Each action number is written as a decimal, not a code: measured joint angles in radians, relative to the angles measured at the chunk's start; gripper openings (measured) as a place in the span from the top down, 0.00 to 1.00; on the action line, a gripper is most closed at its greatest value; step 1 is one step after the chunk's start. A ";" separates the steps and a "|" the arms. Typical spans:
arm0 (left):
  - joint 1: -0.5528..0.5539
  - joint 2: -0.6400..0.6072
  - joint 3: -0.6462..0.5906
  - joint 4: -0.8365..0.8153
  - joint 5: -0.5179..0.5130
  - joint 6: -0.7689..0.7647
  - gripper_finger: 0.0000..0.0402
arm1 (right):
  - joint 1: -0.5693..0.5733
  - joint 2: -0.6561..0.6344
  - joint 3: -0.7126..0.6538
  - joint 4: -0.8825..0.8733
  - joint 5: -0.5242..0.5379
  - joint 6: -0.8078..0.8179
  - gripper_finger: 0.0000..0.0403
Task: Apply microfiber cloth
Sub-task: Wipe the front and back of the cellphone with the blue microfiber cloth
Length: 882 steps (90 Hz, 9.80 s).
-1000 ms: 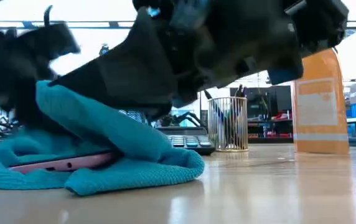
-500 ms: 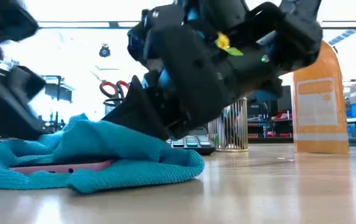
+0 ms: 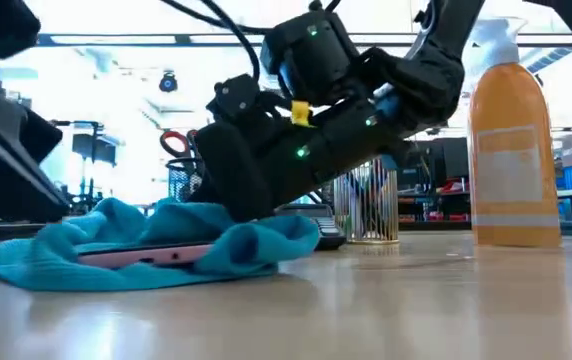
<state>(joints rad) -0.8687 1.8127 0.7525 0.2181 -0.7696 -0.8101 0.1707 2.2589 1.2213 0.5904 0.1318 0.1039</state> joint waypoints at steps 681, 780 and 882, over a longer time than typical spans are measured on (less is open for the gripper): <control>0.014 -0.081 -0.060 -0.279 0.148 0.002 0.95 | 0.126 0.137 0.542 -0.641 0.092 -0.223 1.00; 0.003 -0.080 -0.059 -0.282 0.148 -0.011 0.95 | 0.161 0.143 0.406 -0.378 0.093 -0.103 1.00; -0.009 -0.080 -0.060 -0.264 0.142 -0.046 0.95 | 0.133 0.118 0.362 -0.780 0.707 0.192 1.00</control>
<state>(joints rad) -0.8775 1.7329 0.6922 -0.0457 -0.6280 -0.8558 0.3041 2.3772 1.5832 -0.1898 0.8393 0.2962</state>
